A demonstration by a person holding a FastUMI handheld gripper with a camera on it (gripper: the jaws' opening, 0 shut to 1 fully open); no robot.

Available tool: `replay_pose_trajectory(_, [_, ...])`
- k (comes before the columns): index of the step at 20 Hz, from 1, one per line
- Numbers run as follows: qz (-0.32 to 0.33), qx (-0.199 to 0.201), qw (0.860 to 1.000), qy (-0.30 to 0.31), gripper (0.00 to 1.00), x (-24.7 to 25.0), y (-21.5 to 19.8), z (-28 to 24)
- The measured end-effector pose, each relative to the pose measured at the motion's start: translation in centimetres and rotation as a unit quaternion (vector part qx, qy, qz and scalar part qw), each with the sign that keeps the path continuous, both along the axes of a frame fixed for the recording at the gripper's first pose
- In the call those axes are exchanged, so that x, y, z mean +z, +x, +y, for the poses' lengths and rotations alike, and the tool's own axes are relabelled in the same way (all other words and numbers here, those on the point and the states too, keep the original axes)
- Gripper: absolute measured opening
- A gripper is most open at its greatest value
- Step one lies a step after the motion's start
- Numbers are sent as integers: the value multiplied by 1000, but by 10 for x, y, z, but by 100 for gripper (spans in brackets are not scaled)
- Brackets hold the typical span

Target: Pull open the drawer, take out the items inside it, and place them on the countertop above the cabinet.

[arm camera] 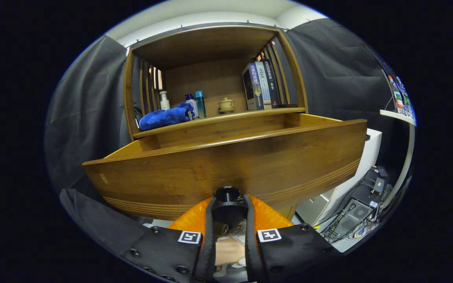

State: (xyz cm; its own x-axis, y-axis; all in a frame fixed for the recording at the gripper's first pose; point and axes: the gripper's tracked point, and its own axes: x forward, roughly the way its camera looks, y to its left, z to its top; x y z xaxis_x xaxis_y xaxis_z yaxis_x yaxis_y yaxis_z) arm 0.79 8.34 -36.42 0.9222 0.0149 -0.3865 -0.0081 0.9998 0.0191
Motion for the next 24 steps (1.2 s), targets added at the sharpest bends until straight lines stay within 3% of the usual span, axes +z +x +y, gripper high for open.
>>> replay_pose_trajectory(8, [-45,-9,999,3,76,57,4,-5])
replay_pose_trajectory(10, [-65,-8,998,6,92,83,4,-3])
replay_pose_trajectory(17, [-102,2,995,21,98,152,33,20])
replay_pose_trajectory(21, [-47,-18,998,25,98,156,78,25])
replay_pose_trajectory(24, [14,-6,1000,25,98,142,114,34])
